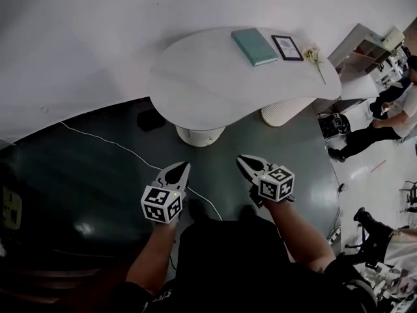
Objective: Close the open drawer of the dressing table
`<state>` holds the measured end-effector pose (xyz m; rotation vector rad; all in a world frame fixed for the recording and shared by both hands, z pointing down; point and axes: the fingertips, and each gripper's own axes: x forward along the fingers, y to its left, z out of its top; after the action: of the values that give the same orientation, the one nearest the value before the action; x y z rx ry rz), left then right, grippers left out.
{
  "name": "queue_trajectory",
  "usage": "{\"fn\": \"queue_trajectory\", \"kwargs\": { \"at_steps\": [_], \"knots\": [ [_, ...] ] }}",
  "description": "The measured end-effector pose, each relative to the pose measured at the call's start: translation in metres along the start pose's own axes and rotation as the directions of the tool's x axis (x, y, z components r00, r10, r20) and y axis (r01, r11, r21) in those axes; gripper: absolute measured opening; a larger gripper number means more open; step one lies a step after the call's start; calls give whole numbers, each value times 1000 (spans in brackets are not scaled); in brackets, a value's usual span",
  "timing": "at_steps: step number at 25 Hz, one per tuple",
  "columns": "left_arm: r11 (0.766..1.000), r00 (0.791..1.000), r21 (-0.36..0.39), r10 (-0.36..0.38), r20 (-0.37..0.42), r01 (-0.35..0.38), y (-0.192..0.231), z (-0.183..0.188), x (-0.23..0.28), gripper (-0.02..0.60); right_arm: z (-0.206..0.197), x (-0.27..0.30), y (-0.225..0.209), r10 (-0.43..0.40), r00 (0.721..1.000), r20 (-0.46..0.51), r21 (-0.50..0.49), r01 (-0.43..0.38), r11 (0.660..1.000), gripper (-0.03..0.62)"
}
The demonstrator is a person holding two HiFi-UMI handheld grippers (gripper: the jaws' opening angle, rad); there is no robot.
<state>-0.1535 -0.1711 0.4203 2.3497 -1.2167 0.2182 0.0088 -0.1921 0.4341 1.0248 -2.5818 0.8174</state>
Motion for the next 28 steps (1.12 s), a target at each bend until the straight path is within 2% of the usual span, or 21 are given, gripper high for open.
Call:
{"fn": "queue_trajectory", "kwargs": {
  "at_steps": [7,11,15,18,23,26,28],
  "knots": [
    [996,998,63,64,26,-66,-69,15,22,9,39,-81,1,112,991,71,-184,-98,978,5],
    [996,997,54,75,25,-76,-142,5,58,9,34,-147,-27,186,980,74,-220,-166,961,5],
    [997,997,29,70,34,-71,-209,-2,94,9,15,-206,-87,148,986,71,-199,-131,971,5],
    [995,998,82,62,21,-64,-245,-3,99,9,13,-239,-110,141,986,92,-169,-124,978,3],
    [987,994,121,103,30,-106,-246,12,81,9,38,-257,-113,149,973,178,-173,-118,978,3],
    [978,993,176,97,65,-107,-242,41,78,9,70,-264,-107,136,958,251,-214,-82,973,3],
    [972,989,207,95,110,-116,-237,65,73,9,85,-261,-95,135,955,263,-246,-69,967,3]
  ]
}}
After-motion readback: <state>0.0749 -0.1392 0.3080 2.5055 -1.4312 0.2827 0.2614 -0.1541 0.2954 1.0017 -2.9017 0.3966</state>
